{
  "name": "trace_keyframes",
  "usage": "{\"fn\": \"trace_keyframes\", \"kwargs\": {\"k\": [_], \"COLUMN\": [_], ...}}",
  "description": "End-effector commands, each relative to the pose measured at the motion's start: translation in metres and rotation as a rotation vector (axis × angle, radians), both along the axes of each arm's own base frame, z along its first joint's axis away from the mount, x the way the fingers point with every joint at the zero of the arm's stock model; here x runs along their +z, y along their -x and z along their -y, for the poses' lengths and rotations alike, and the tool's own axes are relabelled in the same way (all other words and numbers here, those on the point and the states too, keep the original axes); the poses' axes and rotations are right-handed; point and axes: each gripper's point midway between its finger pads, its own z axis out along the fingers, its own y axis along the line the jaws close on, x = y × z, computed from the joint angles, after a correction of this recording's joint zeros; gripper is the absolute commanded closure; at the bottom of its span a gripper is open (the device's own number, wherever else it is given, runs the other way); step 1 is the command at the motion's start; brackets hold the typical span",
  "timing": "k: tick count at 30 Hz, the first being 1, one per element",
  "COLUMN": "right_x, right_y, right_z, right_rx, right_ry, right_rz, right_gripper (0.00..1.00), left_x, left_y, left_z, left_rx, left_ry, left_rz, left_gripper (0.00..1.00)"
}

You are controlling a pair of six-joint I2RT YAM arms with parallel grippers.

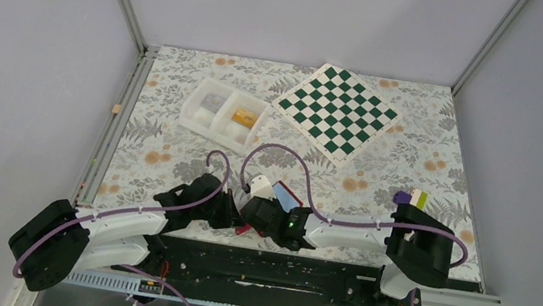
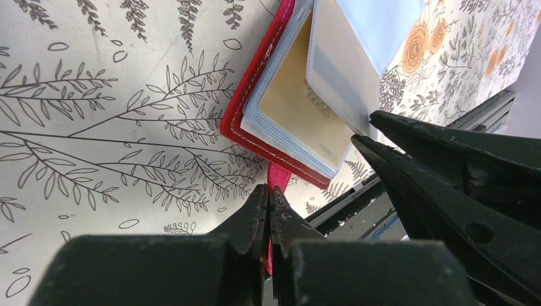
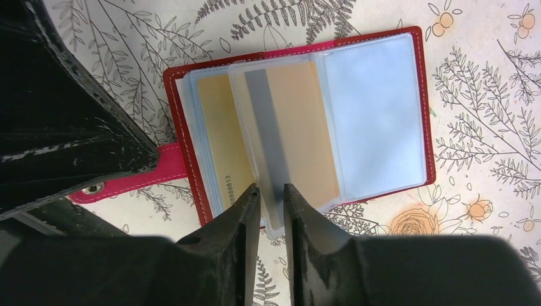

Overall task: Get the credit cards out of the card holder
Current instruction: Remove the credit card from the card holder.

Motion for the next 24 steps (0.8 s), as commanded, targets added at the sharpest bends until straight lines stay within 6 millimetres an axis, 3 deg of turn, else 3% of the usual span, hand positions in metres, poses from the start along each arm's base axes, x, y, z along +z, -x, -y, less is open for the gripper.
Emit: {"fn": "trace_keyframes", "kwargs": {"k": [1, 4, 11, 14, 17, 21, 24], "right_x": [0.019, 0.024, 0.022, 0.021, 0.023, 0.023, 0.022], "right_y": [-0.003, -0.003, -0.006, -0.005, -0.006, -0.014, -0.02], "right_z": [-0.003, -0.002, 0.002, 0.002, 0.002, 0.01, 0.017], "right_rx": [-0.011, -0.016, -0.026, -0.027, -0.032, -0.081, -0.118], "right_ry": [-0.07, -0.087, -0.088, -0.089, -0.099, -0.104, -0.103], "right_rz": [0.008, 0.009, -0.003, -0.01, -0.012, -0.013, -0.016], "right_gripper": [0.7, 0.67, 0.79, 0.78, 0.68, 0.79, 0.8], "left_x": [0.0, 0.0, 0.001, 0.001, 0.001, 0.001, 0.001], "left_y": [-0.003, -0.003, -0.004, -0.004, -0.004, -0.004, -0.005], "left_z": [-0.004, -0.004, -0.004, -0.004, -0.004, -0.005, -0.006], "left_rx": [0.006, 0.006, 0.003, 0.002, 0.002, 0.001, 0.0], "left_ry": [-0.016, -0.018, -0.023, -0.025, -0.026, -0.033, -0.04], "left_rz": [0.026, 0.027, 0.029, 0.028, 0.028, 0.03, 0.033], "left_gripper": [1.0, 1.0, 1.0, 1.0, 1.0, 1.0, 1.0]}}
